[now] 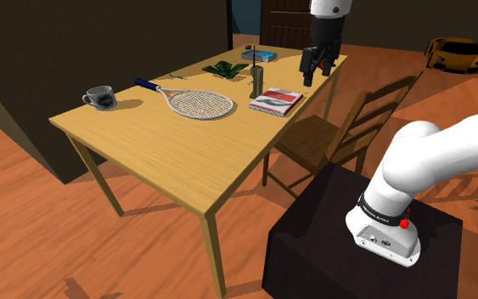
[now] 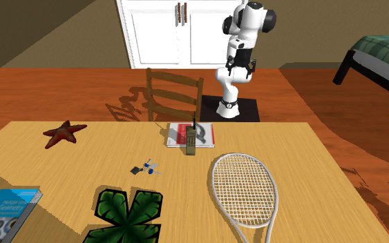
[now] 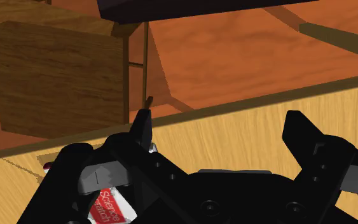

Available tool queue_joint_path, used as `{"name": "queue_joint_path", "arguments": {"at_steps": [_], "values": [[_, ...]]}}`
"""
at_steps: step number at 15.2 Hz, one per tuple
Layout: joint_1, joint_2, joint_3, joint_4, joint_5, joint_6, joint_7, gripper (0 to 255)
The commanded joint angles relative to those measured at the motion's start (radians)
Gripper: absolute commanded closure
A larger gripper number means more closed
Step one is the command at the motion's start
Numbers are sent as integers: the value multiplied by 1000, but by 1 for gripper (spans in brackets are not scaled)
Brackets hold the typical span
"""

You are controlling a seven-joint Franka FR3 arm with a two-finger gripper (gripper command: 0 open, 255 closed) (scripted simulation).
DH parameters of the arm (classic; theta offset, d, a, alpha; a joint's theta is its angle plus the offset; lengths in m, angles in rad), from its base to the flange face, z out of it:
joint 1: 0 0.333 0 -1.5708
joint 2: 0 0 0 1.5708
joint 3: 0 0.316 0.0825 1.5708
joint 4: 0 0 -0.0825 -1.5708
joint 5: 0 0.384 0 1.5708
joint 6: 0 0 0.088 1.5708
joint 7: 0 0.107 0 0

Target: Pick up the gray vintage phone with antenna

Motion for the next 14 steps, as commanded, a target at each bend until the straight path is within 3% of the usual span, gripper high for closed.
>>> {"name": "queue_joint_path", "arguments": {"at_steps": [1,14], "values": [[0,0,0,0,0,0,0,0],[-32,405,-161,216,-53,236,-198,0]]}}
